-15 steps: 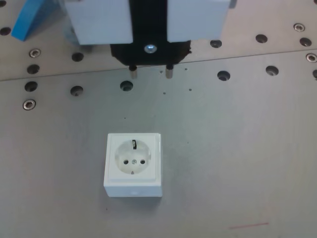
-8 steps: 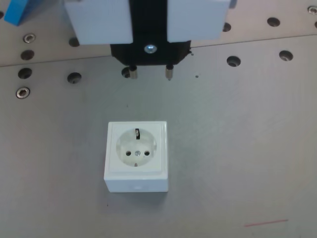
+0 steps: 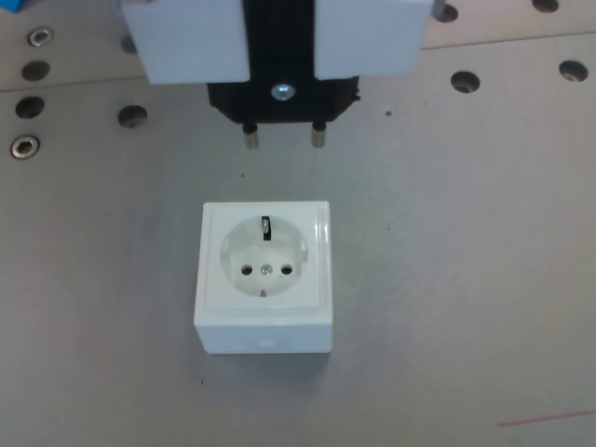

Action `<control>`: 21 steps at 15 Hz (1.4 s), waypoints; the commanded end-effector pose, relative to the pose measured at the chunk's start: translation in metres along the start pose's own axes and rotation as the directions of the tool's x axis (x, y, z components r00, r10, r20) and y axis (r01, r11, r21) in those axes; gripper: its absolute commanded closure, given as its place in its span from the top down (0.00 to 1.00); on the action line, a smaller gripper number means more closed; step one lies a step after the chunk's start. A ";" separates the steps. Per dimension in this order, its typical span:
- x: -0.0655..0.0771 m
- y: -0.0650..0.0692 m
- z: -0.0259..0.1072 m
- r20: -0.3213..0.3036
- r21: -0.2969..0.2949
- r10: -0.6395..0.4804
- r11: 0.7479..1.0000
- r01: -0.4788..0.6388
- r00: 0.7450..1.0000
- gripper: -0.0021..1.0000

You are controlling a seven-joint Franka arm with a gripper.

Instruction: Move above the white socket

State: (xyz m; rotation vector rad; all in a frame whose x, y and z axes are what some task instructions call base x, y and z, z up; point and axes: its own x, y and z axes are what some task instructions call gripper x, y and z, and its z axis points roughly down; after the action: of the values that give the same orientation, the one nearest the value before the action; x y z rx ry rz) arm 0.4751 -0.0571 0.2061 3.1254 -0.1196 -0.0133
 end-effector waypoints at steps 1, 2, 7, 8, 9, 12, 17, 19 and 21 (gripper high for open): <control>-0.005 0.007 0.017 -0.109 -0.021 -0.021 1.000 0.019 0.994 0.00; -0.006 0.007 0.022 -0.111 -0.021 -0.021 1.000 0.019 0.994 0.00; -0.009 0.011 0.047 -0.112 -0.022 -0.020 1.000 0.018 0.994 0.00; -0.009 0.011 0.052 -0.111 -0.022 -0.019 1.000 0.017 0.994 0.00; -0.010 0.012 0.057 -0.112 -0.021 -0.018 1.000 0.016 0.994 0.00; -0.012 0.013 0.070 -0.112 -0.020 -0.018 1.000 0.016 0.994 0.00; -0.016 0.014 0.085 -0.124 -0.016 -0.018 1.000 0.016 0.992 0.00; -0.018 0.015 0.089 -0.123 -0.016 -0.020 1.000 0.018 0.992 0.00; -0.019 0.015 0.092 -0.122 -0.016 -0.021 1.000 0.019 0.992 0.00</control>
State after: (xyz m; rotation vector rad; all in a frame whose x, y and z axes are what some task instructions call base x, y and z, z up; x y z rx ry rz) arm 0.4603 -0.0675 0.1195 3.1147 -0.1204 -0.0091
